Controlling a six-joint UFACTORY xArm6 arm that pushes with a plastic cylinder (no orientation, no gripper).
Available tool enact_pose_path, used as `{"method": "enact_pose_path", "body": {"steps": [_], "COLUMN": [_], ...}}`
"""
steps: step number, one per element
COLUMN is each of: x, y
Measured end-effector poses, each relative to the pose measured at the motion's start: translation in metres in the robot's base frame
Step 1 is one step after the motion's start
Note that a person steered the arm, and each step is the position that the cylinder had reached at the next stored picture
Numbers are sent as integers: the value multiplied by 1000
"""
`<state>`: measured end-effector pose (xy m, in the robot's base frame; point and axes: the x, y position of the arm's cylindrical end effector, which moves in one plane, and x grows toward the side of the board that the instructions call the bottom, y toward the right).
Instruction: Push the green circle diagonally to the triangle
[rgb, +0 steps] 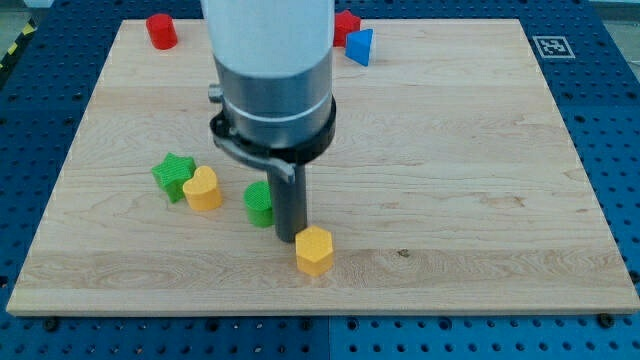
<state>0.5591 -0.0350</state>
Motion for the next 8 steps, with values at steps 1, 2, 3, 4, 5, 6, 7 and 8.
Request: {"method": "enact_pose_path", "body": {"steps": [1, 2, 3, 4, 5, 6, 7, 8], "x": [15, -1, -2, 1, 1, 1, -1, -9], "y": [-3, -6, -11, -33, -42, -42, -42, -39]}}
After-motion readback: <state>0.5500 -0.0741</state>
